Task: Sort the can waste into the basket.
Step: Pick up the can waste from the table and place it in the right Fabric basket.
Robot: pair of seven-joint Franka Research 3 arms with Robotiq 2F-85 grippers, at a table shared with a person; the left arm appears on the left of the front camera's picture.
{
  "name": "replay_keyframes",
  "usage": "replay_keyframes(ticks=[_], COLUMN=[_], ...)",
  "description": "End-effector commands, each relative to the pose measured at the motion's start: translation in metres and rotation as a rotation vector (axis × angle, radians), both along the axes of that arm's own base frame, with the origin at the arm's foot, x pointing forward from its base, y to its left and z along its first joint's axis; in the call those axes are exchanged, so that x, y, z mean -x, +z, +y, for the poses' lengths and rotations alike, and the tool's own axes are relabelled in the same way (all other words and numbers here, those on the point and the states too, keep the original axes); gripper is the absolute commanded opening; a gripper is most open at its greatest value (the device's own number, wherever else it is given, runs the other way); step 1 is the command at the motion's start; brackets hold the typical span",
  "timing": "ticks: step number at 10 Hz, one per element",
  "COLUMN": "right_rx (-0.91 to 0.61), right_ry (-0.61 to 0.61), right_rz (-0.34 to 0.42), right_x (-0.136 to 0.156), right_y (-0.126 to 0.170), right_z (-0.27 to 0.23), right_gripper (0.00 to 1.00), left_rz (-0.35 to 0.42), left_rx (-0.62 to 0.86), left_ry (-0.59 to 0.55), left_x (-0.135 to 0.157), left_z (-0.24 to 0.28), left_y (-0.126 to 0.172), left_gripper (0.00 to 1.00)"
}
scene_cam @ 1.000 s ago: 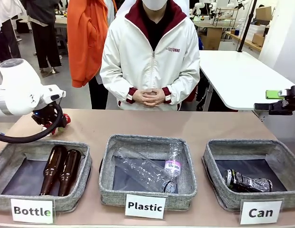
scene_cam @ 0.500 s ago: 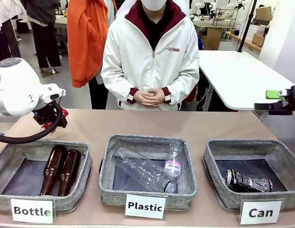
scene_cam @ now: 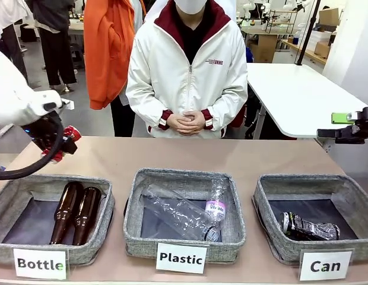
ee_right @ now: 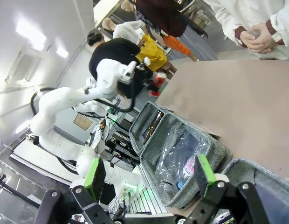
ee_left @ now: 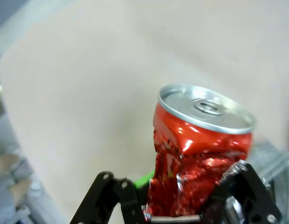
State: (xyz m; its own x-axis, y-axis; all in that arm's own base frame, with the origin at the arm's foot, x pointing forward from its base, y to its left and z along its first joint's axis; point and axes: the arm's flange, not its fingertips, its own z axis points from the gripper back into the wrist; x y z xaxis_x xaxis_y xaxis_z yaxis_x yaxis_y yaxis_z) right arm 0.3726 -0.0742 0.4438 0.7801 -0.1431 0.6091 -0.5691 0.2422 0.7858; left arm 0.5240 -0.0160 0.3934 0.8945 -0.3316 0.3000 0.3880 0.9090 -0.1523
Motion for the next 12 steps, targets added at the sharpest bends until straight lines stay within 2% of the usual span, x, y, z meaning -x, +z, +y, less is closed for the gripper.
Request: replay_keyframes(ticks=[1, 2, 4, 5, 6, 9, 10, 11, 12], right_rx=[0.003, 0.003, 0.003, 0.003, 0.003, 0.003, 0.003, 0.000, 0.087], right_ry=[0.012, 0.012, 0.012, 0.012, 0.012, 0.012, 0.012, 0.000, -0.035], right_rz=[-0.013, -0.013, -0.013, -0.013, -0.013, -0.013, -0.013, 0.000, -0.010], right_x=[0.001, 0.001, 0.001, 0.001, 0.001, 0.001, 0.001, 0.000, 0.027], right_y=[0.001, 0.001, 0.001, 0.001, 0.001, 0.001, 0.001, 0.000, 0.041], right_z=[-0.002, -0.002, -0.002, -0.002, -0.002, -0.002, -0.002, 0.000, -0.009], right_gripper=[1.00, 1.00, 1.00, 1.00, 1.00, 1.00, 1.00, 1.00, 1.00], left_rz=[0.162, 0.119, 0.020, -0.070, 0.123, 0.123, 0.106, -0.002, -0.051], left_rx=[0.038, -0.023, -0.083, -0.083, -0.020, -0.020, -0.049, 0.083, 0.037], left_ry=[-0.325, -0.475, -0.759, -0.772, -0.630, -0.630, -0.667, -0.733, -0.797], left_x=[0.114, 0.156, 0.213, 0.223, 0.197, 0.197, 0.213, 0.227, 0.232], left_z=[0.032, 0.035, 0.032, 0.030, 0.027, 0.027, 0.028, -0.016, -0.073], left_y=[0.075, 0.089, 0.086, 0.081, 0.085, 0.085, 0.082, 0.083, 0.103], left_gripper=[0.00, 0.00, 0.00, 0.00, 0.00, 0.00, 0.01, 0.01, 0.01])
